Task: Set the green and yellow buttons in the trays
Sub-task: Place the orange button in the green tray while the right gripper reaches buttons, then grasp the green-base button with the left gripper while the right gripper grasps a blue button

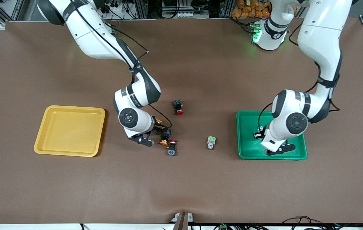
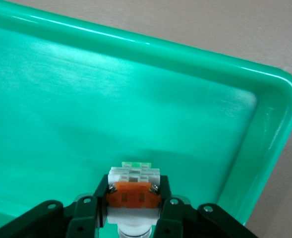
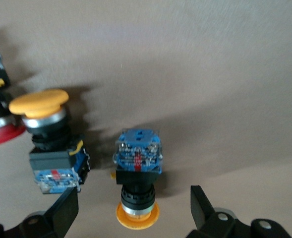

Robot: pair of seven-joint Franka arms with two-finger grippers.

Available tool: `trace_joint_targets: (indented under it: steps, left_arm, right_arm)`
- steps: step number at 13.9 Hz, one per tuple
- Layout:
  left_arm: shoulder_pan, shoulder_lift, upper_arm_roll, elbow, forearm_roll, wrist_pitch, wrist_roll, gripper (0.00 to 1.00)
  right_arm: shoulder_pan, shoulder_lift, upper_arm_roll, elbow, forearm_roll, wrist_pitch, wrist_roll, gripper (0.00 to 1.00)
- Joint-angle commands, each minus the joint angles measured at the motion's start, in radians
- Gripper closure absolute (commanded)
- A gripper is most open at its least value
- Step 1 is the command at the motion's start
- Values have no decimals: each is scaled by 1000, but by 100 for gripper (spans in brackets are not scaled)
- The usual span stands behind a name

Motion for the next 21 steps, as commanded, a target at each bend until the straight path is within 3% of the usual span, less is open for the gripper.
trace_joint_targets:
  steps: [1, 2, 3, 4, 8, 14, 19, 20, 21]
  left_arm:
    - [-15, 9, -3, 11, 23, 13, -10, 74]
    - [-17, 12, -3, 13, 23, 14, -10, 66]
    - [-20, 18, -3, 13, 23, 17, -10, 49]
    - [-21, 22, -3, 13, 12, 28, -16, 0]
    - [-25, 15, -6, 16, 9, 31, -28, 0]
    - [-83, 25, -9, 100, 27, 25, 62, 0]
    - [-159, 73, -9, 151, 27, 140, 191, 0]
    - [-164, 91, -9, 151, 26, 186, 213, 0]
    - [-167, 116, -9, 151, 24, 230, 236, 0]
  right_arm:
    - [21, -15, -11, -45, -17, 42, 9, 0]
    - [24, -15, -11, -56, -17, 49, 11, 0]
    - [24, -15, -11, -59, -17, 48, 9, 0]
    - [18, -16, -11, -60, -17, 40, 9, 0]
    - [-8, -29, -15, -70, -17, 23, 5, 0]
    - [-17, -24, -14, -68, -16, 22, 15, 0]
    - [-5, -19, -14, -68, -9, 32, 28, 0]
    - [-5, -19, -14, -68, -9, 34, 28, 28]
    - [-5, -21, -14, -68, -9, 36, 29, 63]
